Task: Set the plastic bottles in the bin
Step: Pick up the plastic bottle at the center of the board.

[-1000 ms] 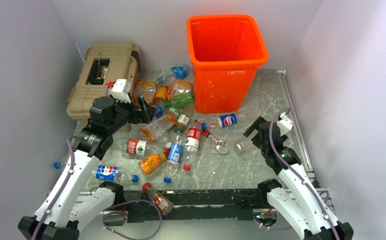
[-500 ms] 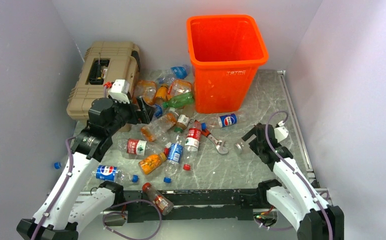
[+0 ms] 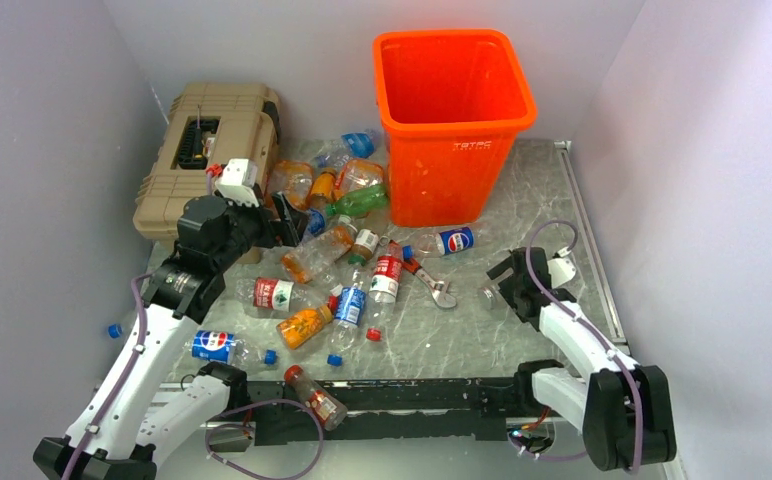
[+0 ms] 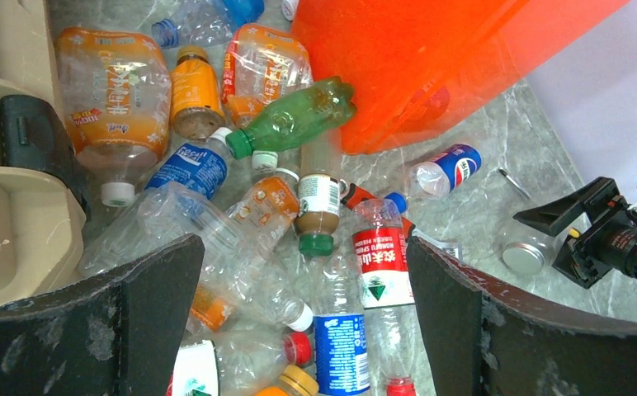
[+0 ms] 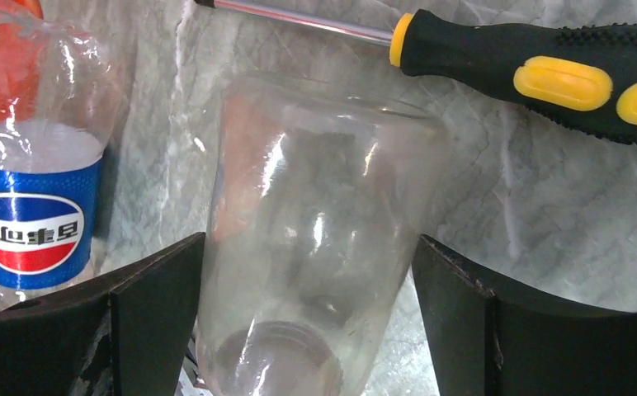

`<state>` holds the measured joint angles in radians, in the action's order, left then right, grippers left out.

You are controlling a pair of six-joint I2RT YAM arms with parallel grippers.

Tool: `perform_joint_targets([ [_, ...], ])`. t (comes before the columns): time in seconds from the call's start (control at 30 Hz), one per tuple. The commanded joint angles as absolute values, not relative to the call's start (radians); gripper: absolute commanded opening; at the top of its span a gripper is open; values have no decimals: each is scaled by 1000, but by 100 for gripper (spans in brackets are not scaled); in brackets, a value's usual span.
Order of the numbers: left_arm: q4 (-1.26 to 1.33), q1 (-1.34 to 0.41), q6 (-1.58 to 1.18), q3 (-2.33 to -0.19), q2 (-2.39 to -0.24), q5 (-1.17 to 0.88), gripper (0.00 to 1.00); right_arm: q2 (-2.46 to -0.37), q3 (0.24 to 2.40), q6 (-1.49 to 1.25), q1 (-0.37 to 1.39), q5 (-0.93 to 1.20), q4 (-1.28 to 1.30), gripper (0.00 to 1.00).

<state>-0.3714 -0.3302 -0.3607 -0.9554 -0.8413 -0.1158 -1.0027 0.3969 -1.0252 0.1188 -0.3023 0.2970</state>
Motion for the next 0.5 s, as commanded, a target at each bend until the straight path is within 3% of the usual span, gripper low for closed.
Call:
perform_joint_targets([
  [0.0, -335, -336, -359, -952, -833, -130, 99, -1044, 381, -1027, 94, -261, 192, 92],
  [0.23, -332, -339, -352, -947, -829, -133, 99, -960, 365, -972, 92, -218, 190, 70],
  [0.37, -316, -341, -351, -938, -822, -148, 99, -773, 411, -873, 95, -165, 290, 63],
  [0.47, -294, -342, -361, -928, -821, -197, 99, -597, 442, -744, 130, 1, 273, 55],
])
